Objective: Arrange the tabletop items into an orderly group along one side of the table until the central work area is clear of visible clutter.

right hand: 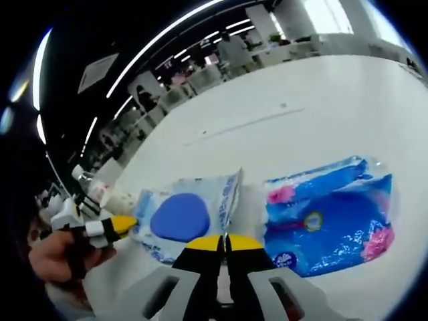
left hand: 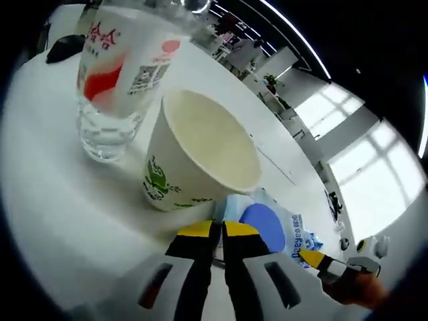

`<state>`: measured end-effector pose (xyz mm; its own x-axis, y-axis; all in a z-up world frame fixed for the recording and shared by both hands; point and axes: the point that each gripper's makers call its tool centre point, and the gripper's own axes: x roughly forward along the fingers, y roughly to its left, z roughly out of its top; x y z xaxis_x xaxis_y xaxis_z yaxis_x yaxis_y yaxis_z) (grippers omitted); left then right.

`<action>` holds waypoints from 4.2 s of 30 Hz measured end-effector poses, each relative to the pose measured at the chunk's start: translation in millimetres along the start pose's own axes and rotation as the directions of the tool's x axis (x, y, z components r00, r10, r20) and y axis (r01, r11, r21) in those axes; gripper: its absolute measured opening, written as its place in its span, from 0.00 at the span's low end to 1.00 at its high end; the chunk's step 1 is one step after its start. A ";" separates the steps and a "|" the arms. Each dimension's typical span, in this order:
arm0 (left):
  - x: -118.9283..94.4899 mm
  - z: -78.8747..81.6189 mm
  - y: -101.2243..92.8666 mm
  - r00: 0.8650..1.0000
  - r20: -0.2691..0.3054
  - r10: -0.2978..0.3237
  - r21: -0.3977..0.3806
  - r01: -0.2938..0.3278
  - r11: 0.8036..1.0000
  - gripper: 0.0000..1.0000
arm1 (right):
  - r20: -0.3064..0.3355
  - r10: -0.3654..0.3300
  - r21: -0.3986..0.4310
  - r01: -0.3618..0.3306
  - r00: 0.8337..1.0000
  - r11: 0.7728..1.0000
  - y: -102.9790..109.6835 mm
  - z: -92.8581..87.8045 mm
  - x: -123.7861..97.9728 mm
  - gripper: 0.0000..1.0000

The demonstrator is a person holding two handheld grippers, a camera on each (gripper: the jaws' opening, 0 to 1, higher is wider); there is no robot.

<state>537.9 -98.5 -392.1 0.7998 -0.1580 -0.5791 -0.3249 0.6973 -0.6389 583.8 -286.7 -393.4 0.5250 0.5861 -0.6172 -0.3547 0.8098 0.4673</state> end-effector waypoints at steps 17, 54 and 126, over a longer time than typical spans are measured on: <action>-16.4 -3.8 9.7 1.000 -0.001 0.001 0.016 -0.001 1.000 0.12 | 0.015 -0.009 0.007 0.009 1.000 1.000 -2.2 -8.8 -19.0 0.08; -65.5 -112.2 -36.8 0.986 -0.151 -0.077 0.215 0.109 0.970 0.14 | 0.070 -0.240 0.098 0.233 0.968 0.968 -112.5 -11.8 -101.9 0.11; -124.9 -109.0 -5.5 0.971 -0.234 -0.058 0.523 0.175 0.834 0.37 | 0.062 -0.225 0.108 0.217 0.972 0.970 -128.3 -20.3 -126.4 0.22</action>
<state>384.8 -158.8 -371.3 0.6769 -0.3570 -0.6437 0.1331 0.9194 -0.3700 547.3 -464.2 -388.2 0.6381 0.3864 -0.6660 -0.1468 0.9101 0.3875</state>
